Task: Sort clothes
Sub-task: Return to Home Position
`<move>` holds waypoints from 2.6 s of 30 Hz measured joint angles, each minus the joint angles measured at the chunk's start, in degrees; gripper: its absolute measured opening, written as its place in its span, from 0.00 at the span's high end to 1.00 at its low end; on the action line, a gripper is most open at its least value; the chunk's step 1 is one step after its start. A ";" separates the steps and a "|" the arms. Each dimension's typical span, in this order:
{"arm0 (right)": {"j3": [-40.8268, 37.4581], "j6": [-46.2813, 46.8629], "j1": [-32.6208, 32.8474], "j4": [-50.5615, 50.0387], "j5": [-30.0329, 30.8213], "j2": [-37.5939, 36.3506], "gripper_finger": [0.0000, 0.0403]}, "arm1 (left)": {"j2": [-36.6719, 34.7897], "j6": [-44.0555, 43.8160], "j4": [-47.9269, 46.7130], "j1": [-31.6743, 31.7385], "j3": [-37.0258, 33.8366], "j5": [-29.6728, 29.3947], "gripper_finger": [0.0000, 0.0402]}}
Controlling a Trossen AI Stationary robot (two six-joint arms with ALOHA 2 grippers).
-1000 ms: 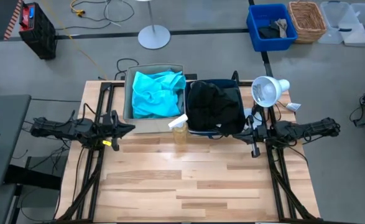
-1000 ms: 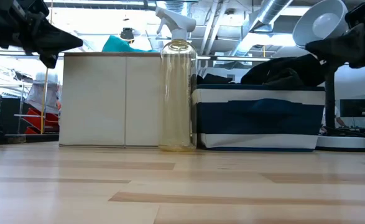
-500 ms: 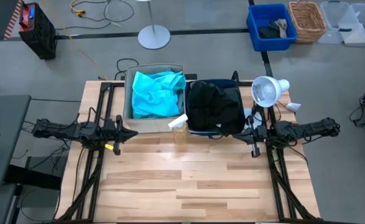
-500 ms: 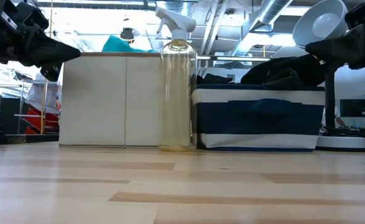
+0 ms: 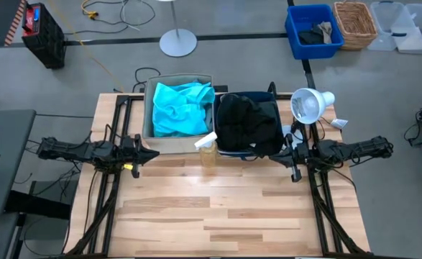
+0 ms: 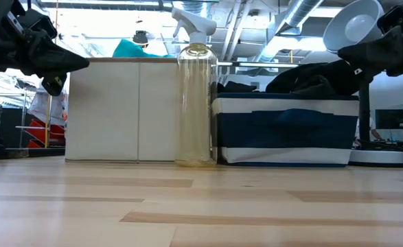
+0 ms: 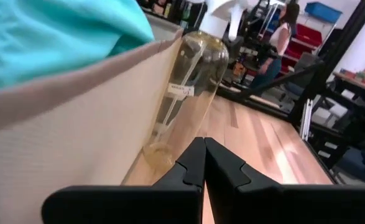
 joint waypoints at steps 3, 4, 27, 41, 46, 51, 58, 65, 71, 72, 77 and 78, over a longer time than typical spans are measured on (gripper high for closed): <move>0.00 0.00 0.00 0.06 0.01 -0.02 0.95 | 0.29 0.72 -0.16 -0.02 -0.02 0.55 1.00; 0.00 0.00 0.00 0.12 0.01 -0.02 0.95 | 0.25 0.81 -0.16 -0.02 -0.02 0.55 1.00; -0.02 -0.15 0.00 0.17 0.01 -0.02 0.95 | 0.64 12.52 0.08 -0.04 -0.09 0.55 1.00; -0.04 -0.15 0.00 0.17 0.03 -0.02 0.95 | 0.64 11.45 0.16 -0.04 -0.11 0.51 1.00; -0.04 -0.15 0.00 0.17 0.03 -0.02 0.95 | 0.64 11.45 0.19 -0.04 -0.11 0.51 1.00; -0.04 -0.15 0.00 0.17 0.03 -0.02 0.95 | 0.64 11.43 0.19 -0.04 -0.13 0.51 1.00; -0.04 -0.15 0.00 0.17 0.03 -0.02 0.95 | 0.64 11.43 0.21 -0.04 -0.13 0.49 1.00; -0.04 -0.13 0.00 0.17 0.03 -0.02 0.95 | 0.64 11.43 0.20 -0.04 -0.13 0.49 1.00; -0.04 -0.14 0.00 0.17 0.03 -0.02 0.95 | 0.64 11.43 0.21 -0.04 -0.13 0.49 1.00; -0.04 -0.13 0.00 0.17 0.03 -0.02 0.95 | 0.64 11.44 0.20 -0.04 -0.13 0.49 1.00; -0.04 -0.13 0.00 0.17 0.03 -0.02 0.95 | 0.64 11.43 0.20 -0.04 -0.13 0.49 1.00; -0.04 -0.13 0.00 0.17 0.03 -0.02 0.95 | 0.64 11.44 0.20 -0.04 -0.13 0.48 1.00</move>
